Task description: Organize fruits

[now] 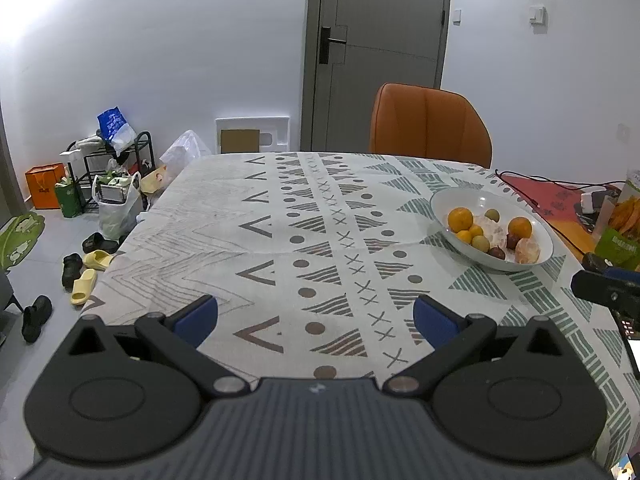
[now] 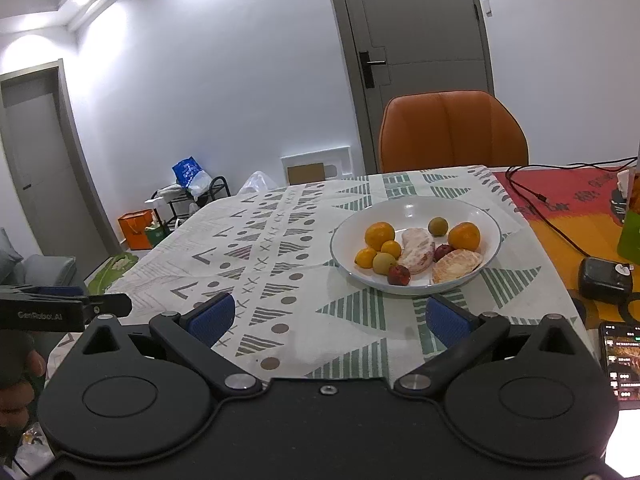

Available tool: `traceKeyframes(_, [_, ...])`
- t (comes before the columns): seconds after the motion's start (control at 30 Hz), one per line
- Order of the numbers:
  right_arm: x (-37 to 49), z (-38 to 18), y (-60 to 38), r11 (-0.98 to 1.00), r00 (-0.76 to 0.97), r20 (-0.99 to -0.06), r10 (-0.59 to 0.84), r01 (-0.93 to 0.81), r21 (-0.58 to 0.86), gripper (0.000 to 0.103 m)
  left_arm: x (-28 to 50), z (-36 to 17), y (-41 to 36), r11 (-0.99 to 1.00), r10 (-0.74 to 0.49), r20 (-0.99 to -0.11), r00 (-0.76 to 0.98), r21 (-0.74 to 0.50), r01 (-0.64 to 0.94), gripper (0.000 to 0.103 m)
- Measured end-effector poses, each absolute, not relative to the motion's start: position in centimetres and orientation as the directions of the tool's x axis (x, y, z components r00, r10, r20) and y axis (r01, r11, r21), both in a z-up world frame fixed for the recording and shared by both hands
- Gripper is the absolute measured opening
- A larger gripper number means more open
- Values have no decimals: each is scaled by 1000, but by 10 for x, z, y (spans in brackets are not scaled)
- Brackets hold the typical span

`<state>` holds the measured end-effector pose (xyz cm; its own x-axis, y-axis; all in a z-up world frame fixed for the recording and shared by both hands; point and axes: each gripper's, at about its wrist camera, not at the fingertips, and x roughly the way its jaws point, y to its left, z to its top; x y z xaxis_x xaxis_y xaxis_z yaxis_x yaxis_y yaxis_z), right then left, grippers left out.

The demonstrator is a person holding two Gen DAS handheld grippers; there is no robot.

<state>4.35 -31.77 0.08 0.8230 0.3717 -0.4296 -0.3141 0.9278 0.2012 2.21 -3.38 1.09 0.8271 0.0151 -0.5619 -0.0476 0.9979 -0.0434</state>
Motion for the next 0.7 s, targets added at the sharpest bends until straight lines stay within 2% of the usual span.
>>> traceKeyframes(0.7, [43,0,-314,925,817,-433,380,-324,199,103,22,12,-29,997,18,-569,822,-48,-55,103])
